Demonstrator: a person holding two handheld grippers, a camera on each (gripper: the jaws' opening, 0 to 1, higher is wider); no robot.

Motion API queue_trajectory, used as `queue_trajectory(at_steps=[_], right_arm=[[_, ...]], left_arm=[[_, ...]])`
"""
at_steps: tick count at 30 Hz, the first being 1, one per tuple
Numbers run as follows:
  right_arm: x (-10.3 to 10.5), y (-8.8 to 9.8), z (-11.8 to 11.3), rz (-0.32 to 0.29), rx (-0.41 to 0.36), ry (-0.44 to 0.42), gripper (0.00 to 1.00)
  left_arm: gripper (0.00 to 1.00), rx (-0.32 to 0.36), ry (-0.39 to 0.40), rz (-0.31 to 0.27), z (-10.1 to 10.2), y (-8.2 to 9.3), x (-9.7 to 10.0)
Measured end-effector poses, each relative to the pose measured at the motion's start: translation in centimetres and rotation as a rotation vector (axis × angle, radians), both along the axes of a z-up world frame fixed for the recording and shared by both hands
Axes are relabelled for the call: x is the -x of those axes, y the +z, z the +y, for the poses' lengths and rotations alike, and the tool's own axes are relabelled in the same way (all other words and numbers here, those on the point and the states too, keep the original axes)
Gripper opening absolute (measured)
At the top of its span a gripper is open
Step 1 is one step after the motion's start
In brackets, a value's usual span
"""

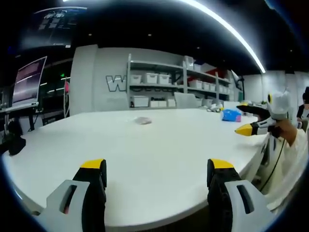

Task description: Open the resealable bag by pulling the two sides of the seal apart until the entire bag opening is separated and visibly accessible.

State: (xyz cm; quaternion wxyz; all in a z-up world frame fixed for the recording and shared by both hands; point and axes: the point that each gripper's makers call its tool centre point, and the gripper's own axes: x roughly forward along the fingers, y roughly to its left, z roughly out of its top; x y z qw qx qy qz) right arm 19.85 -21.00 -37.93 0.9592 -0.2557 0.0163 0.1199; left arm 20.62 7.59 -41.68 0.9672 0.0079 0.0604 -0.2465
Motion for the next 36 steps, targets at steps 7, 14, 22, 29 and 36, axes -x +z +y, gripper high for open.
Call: queue_trajectory(at_steps=[7, 14, 22, 29, 36], right_arm=[[-0.4, 0.1, 0.2, -0.001, 0.038, 0.009, 0.84], [-0.8, 0.1, 0.6, 0.005, 0.086, 0.029, 0.84], [-0.9, 0.0, 0.8, 0.006, 0.091, 0.026, 0.84], [-1.0, 0.1, 1.0, 0.012, 0.107, 0.034, 0.84], [-1.2, 0.4, 1.3, 0.008, 0.121, 0.042, 0.84]], left_arm=[[0.84, -0.001, 0.006, 0.000, 0.3, -0.1, 0.0], [0.84, -0.002, 0.007, 0.001, 0.4, -0.2, -0.1], [0.84, 0.001, 0.006, 0.000, 0.5, -0.2, -0.1], [0.84, 0.006, 0.008, -0.001, 0.7, -0.1, -0.1], [0.84, 0.008, 0.010, -0.003, 0.9, 0.0, 0.1]])
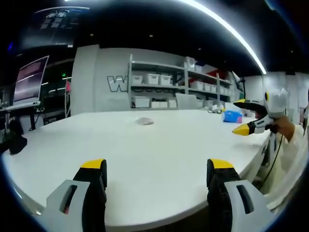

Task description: Open the resealable bag by pulling the two sides of the seal apart until the entire bag opening is separated and visibly accessible.

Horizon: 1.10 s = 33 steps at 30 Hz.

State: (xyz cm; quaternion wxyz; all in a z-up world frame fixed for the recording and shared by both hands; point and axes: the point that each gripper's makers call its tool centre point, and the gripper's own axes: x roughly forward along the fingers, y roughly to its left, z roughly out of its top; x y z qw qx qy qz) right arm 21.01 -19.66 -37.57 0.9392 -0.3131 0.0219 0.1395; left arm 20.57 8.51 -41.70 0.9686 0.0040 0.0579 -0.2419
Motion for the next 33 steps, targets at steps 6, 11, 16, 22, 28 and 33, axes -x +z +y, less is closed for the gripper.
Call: queue_trajectory(at_steps=[6, 11, 16, 22, 28, 33], right_arm=[[-0.2, 0.0, 0.2, 0.005, 0.019, 0.008, 0.84], [-0.6, 0.2, 0.4, 0.004, 0.038, 0.017, 0.85], [-1.1, 0.3, 0.7, 0.004, 0.067, 0.031, 0.85], [-1.8, -0.1, 0.8, 0.019, 0.092, 0.043, 0.85], [-2.0, -0.3, 0.9, 0.027, 0.113, 0.053, 0.86], [-2.3, -0.5, 1.2, 0.037, 0.155, 0.070, 0.86]], left_arm=[[0.84, 0.003, 0.003, 0.001, 0.2, -0.1, 0.0], [0.84, 0.002, 0.003, 0.002, 0.3, -0.1, 0.0], [0.83, 0.005, 0.004, 0.004, 0.3, -0.2, 0.0], [0.83, 0.005, 0.001, 0.007, 0.2, -0.4, 0.0], [0.83, 0.004, 0.006, 0.005, 0.3, -0.4, 0.0], [0.83, 0.004, 0.006, 0.005, 0.3, -0.5, 0.0]])
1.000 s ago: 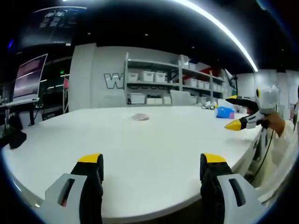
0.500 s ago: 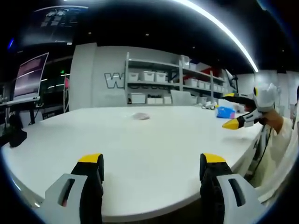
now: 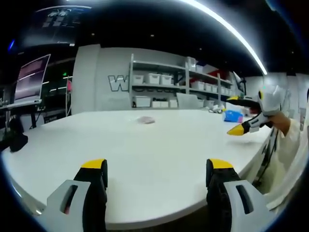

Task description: Open the resealable bag by pulling the two sides of the seal apart until the entire bag opening is separated and visibly accessible.

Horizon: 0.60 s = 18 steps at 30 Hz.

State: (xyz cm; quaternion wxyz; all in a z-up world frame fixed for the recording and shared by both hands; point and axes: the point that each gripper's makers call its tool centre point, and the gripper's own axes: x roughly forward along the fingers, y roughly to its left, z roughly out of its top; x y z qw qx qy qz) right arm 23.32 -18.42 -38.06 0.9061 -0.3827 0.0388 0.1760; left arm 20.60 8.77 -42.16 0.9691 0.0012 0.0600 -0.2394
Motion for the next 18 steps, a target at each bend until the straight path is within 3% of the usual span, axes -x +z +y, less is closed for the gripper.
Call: queue_trajectory(at_steps=[6, 11, 18], right_arm=[[-0.4, 0.0, 0.7, -0.001, 0.051, 0.024, 0.87], [-0.7, 0.4, 0.9, -0.022, 0.052, 0.022, 0.87], [-1.1, -0.1, 1.1, -0.007, 0.058, 0.025, 0.87]], left_arm=[[0.83, 0.004, 0.001, 0.001, 0.0, 0.0, 0.0], [0.83, 0.006, 0.002, 0.001, 0.1, -0.1, 0.0], [0.83, 0.008, 0.003, 0.001, 0.2, -0.1, 0.1]])
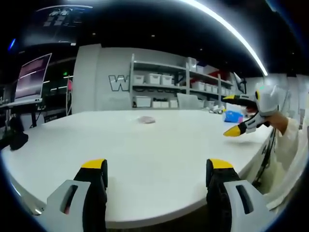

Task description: Open the resealable bag by pulling the two sides of the seal apart until the entire bag opening is separated and visibly accessible.

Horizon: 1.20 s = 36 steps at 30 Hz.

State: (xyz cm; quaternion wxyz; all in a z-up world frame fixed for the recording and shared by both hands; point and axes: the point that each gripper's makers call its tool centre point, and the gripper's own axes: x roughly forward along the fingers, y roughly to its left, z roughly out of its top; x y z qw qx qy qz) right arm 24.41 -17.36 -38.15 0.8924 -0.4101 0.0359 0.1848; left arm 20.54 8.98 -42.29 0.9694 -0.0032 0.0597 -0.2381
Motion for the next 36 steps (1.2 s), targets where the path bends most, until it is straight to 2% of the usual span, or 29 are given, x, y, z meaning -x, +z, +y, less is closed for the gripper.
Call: queue_trajectory(at_steps=[9, 13, 17, 21, 29, 36], right_arm=[[-0.7, 0.4, 0.4, -0.012, -0.041, 0.002, 0.88], [-0.8, 0.6, 1.2, -0.002, -0.087, 0.029, 0.87], [-1.2, 0.6, 1.1, -0.004, -0.075, 0.027, 0.86], [-1.2, 0.5, 1.6, 0.026, -0.109, 0.055, 0.86], [-1.5, 0.3, 1.7, 0.034, -0.099, 0.063, 0.86], [-2.1, -0.1, 2.2, 0.084, -0.126, 0.089, 0.85]], left_arm=[[0.83, 0.003, 0.003, 0.000, 0.2, 0.0, 0.0], [0.83, 0.007, 0.008, 0.000, 0.3, 0.0, 0.0], [0.83, 0.008, 0.005, -0.002, 0.3, 0.1, 0.0], [0.83, 0.006, 0.004, -0.001, 0.2, 0.1, 0.0], [0.83, 0.008, 0.002, -0.004, 0.1, 0.2, 0.1], [0.83, 0.006, 0.002, -0.005, 0.1, 0.3, 0.1]])
